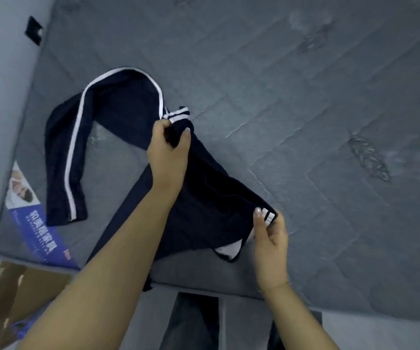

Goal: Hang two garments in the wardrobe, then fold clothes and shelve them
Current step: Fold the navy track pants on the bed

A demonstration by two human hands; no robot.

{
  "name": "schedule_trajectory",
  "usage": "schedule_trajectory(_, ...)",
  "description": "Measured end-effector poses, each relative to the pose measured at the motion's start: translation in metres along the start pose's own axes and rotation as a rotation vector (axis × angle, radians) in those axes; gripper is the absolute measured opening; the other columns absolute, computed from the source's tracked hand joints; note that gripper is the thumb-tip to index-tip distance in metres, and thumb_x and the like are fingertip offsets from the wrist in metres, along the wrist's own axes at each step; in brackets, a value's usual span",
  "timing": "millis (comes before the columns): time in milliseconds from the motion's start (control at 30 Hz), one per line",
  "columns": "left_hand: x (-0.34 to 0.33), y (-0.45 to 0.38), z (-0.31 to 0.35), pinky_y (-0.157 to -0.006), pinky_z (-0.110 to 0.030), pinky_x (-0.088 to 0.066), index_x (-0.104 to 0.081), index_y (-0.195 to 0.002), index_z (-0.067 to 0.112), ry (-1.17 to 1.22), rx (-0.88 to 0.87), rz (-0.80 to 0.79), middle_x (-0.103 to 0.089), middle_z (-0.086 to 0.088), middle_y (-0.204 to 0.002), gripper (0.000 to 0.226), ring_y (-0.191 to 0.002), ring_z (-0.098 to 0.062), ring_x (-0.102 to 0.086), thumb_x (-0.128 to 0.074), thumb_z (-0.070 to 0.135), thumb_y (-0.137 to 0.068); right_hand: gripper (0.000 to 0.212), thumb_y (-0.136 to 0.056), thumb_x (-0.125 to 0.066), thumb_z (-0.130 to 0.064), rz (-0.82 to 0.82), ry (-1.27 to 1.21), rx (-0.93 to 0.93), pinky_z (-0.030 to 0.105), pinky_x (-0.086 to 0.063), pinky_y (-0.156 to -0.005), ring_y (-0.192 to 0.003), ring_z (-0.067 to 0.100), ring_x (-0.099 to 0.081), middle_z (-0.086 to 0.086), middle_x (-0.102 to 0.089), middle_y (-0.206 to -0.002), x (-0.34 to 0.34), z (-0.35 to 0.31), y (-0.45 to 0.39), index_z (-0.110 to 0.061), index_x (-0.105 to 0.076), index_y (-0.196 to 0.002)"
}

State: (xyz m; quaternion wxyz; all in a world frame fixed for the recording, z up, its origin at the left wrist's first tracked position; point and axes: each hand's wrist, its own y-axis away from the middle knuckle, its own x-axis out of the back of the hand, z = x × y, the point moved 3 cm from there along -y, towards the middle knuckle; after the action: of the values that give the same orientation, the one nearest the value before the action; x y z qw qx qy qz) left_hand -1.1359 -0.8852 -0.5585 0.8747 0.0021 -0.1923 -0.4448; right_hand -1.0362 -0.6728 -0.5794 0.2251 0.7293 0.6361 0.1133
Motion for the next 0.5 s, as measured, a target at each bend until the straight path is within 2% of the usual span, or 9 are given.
schedule_trajectory(67,-0.050,0.014,0.023,-0.068,-0.021,-0.043,-0.054,-0.102,0.020,-0.109,-0.063,-0.060,-0.053,0.010,-0.079,0.017,-0.066,-0.001,-0.044,-0.066,0.025,-0.090,0.016,-0.100,-0.048,-0.021,0.034,-0.030,0.016,0.018,-0.050,-0.087,-0.103,0.010,-0.063,-0.005,-0.067,-0.107,0.041,-0.008,0.000,-0.018,-0.059,-0.112)
schedule_trajectory(133,-0.108,0.033,0.042,-0.066,-0.020,-0.041,-0.055,-0.102,0.020,-0.163,-0.090,-0.122,-0.048,0.012,-0.074,0.018,-0.062,-0.002,-0.041,-0.066,0.024,-0.090,0.018,-0.099,-0.048,-0.024,0.060,-0.023,0.040,0.019,-0.049,-0.088,-0.103,0.009,-0.062,-0.010,-0.065,-0.107,0.088,-0.015,-0.004,-0.022,-0.055,-0.116)
schedule_trajectory(200,-0.170,0.055,0.057,-0.066,-0.021,-0.040,-0.057,-0.106,0.015,-0.201,-0.125,-0.178,-0.052,0.011,-0.076,0.020,-0.064,-0.003,-0.043,-0.066,0.021,-0.089,0.022,-0.100,-0.047,-0.026,0.084,-0.004,0.068,0.015,-0.049,-0.086,-0.106,0.007,-0.061,-0.016,-0.064,-0.109,0.138,-0.024,-0.015,-0.026,-0.052,-0.121)
schedule_trajectory(300,-0.269,0.089,0.076,-0.078,-0.033,-0.048,-0.057,-0.112,0.007,-0.265,-0.181,-0.248,-0.064,-0.008,-0.096,0.027,-0.077,-0.018,-0.053,-0.066,0.017,-0.089,0.022,-0.101,-0.046,-0.027,0.119,0.021,0.096,0.014,-0.051,-0.079,-0.100,0.004,-0.064,-0.017,-0.066,-0.109,0.220,-0.037,-0.039,-0.030,-0.052,-0.123)
schedule_trajectory(367,-0.338,0.112,0.083,-0.086,-0.036,-0.048,-0.055,-0.116,0.005,-0.310,-0.193,-0.306,-0.065,-0.012,-0.104,0.032,-0.090,-0.027,-0.060,-0.065,0.017,-0.089,0.019,-0.101,-0.046,-0.028,0.173,0.037,0.098,0.014,-0.052,-0.074,-0.093,0.003,-0.066,-0.017,-0.068,-0.103,0.276,-0.048,-0.060,-0.032,-0.054,-0.118)
schedule_trajectory(400,-0.363,0.119,0.087,-0.088,-0.035,-0.048,-0.054,-0.119,0.004,-0.327,-0.201,-0.324,-0.065,-0.011,-0.107,0.034,-0.096,-0.027,-0.061,-0.064,0.017,-0.089,0.017,-0.101,-0.047,-0.027,0.188,0.042,0.098,0.014,-0.052,-0.073,-0.090,0.003,-0.066,-0.018,-0.068,-0.100,0.299,-0.052,-0.071,-0.031,-0.054,-0.116)
schedule_trajectory(433,-0.419,0.143,0.093,-0.090,-0.033,-0.047,-0.053,-0.121,0.005,-0.349,-0.203,-0.367,-0.065,-0.010,-0.111,0.036,-0.101,-0.026,-0.060,-0.064,0.018,-0.090,0.016,-0.101,-0.047,-0.025,0.238,0.044,0.098,0.013,-0.051,-0.073,-0.088,0.002,-0.065,-0.019,-0.068,-0.097,0.352,-0.056,-0.085,-0.030,-0.055,-0.114)
schedule_trajectory(500,-0.450,0.147,0.097,-0.095,-0.029,-0.043,-0.051,-0.127,0.005,-0.362,-0.187,-0.377,-0.062,-0.008,-0.120,0.040,-0.110,-0.022,-0.057,-0.062,0.019,-0.091,0.014,-0.101,-0.048,-0.023,0.253,0.068,0.087,0.014,-0.051,-0.073,-0.084,0.002,-0.064,-0.021,-0.067,-0.091,0.378,-0.067,-0.105,-0.030,-0.055,-0.111)
